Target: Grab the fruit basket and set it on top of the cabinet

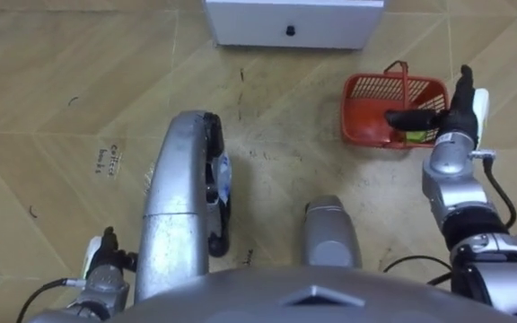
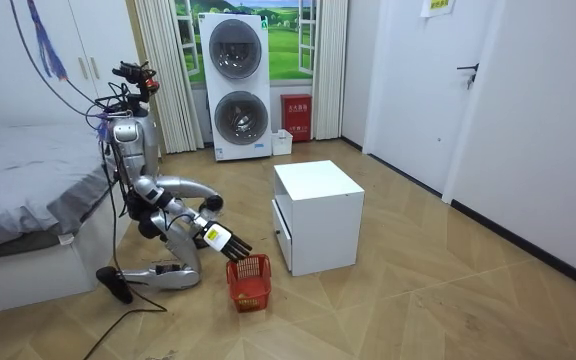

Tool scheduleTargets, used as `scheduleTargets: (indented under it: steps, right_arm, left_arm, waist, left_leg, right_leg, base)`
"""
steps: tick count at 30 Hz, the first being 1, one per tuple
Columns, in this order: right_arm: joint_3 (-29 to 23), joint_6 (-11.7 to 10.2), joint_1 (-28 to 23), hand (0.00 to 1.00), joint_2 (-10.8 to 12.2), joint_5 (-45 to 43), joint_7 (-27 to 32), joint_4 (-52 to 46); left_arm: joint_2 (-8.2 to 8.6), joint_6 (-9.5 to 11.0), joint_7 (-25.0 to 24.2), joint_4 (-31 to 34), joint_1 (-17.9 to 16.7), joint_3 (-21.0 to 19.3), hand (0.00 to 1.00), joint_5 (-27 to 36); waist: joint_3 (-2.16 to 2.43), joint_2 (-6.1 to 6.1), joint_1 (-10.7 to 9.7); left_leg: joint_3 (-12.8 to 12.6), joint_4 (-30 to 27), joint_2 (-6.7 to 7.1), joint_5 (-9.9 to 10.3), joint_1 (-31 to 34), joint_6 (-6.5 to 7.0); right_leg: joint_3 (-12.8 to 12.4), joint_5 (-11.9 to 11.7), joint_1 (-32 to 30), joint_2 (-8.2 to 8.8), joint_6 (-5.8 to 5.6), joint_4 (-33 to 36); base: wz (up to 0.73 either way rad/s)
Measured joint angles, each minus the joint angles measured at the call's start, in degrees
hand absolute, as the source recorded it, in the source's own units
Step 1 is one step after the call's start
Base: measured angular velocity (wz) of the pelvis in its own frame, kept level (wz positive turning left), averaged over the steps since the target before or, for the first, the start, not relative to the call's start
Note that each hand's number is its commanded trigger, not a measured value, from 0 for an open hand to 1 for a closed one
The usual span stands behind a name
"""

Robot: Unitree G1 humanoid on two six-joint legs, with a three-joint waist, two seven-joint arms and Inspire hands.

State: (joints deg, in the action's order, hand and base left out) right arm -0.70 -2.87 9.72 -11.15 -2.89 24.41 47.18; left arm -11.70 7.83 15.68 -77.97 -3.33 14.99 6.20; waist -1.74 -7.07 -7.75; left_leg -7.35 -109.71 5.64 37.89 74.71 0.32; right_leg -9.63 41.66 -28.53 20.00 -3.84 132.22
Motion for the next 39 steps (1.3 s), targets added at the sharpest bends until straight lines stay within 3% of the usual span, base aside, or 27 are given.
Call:
scheduleTargets:
  steps: [5, 14, 19, 23, 29, 32, 39]
  right_arm:
    - [0.27, -0.04, 0.28, 0.00, -0.16, 0.06, -0.03, 0.76]
    - [1.66, 0.50, 6.46, 0.00, -1.31, 4.54, -3.32, 6.97]
    - [1.69, 0.47, 8.15, 0.00, -5.44, 7.77, -6.35, 9.30]
    - [2.63, 0.53, 11.19, 0.00, -7.92, 11.40, -10.09, 14.54]
    - [4.53, 0.90, 13.00, 0.00, -10.23, 14.12, -13.67, 20.10]
    - [5.23, 1.20, 14.02, 0.00, -11.17, 17.12, -15.12, 22.81]
    - [8.53, 1.76, 14.94, 0.00, -13.45, 25.32, -19.39, 26.67]
  left_arm:
    - [0.04, -0.01, -0.50, -0.19, 0.13, 1.04, 0.00, 0.00]
    - [-0.18, -0.05, -3.90, 0.35, 1.71, 2.25, 0.00, 1.19]
    - [-0.63, -0.25, -5.22, 0.29, 2.60, 2.14, 0.00, 1.14]
    - [-1.98, -0.73, -7.69, 0.02, 3.42, 2.21, 0.00, 1.20]
    - [-3.36, -2.38, -9.79, -0.13, 3.78, 2.34, 0.00, 2.49]
    - [-3.36, -2.60, -11.14, -0.11, 3.79, 3.41, 0.00, 3.24]
    - [-3.35, -3.04, -12.51, 0.62, 3.78, 4.32, 0.00, 3.22]
  waist:
    - [-0.02, 0.62, 0.27]
    - [-0.21, 1.34, 0.86]
    - [-0.37, 1.41, 4.62]
    - [-0.73, 1.13, 6.92]
    - [-1.43, 1.17, 9.73]
    - [-1.68, 1.48, 10.06]
    - [-1.77, 1.66, 12.73]
  left_leg:
    - [0.06, 0.64, -0.18, -0.47, -0.02, -0.94]
    - [-0.22, 1.00, -0.22, -0.66, 1.44, -1.31]
    - [-0.53, 1.12, -0.17, -0.73, 2.97, -1.42]
    - [-1.27, 1.68, 0.12, -1.23, 3.63, -1.43]
    - [-1.80, 2.11, 0.69, -1.83, 3.73, -1.41]
    - [-2.17, 2.33, 1.18, -2.35, 4.22, -1.16]
    - [-2.19, 2.41, 1.21, -2.41, 4.78, -1.11]
  right_leg:
    - [-0.29, 0.02, -0.63, -0.22, -0.04, 0.57]
    - [-0.33, 0.18, -2.52, -0.13, -0.38, 0.77]
    - [-0.46, 0.23, -4.17, 0.17, -0.49, 0.98]
    - [-0.41, 0.25, -4.81, 0.93, -0.55, 1.31]
    - [-0.39, 0.31, -5.00, 1.68, -0.67, 1.55]
    - [-0.22, 0.31, -5.15, 2.22, -0.67, 1.66]
    - [0.11, 0.33, -5.71, 2.33, -0.73, 1.53]
  base:
    - [-0.02]
    - [0.01]
    - [0.03]
    - [0.07]
    - [0.03]
    - [0.11]
    - [0.01]
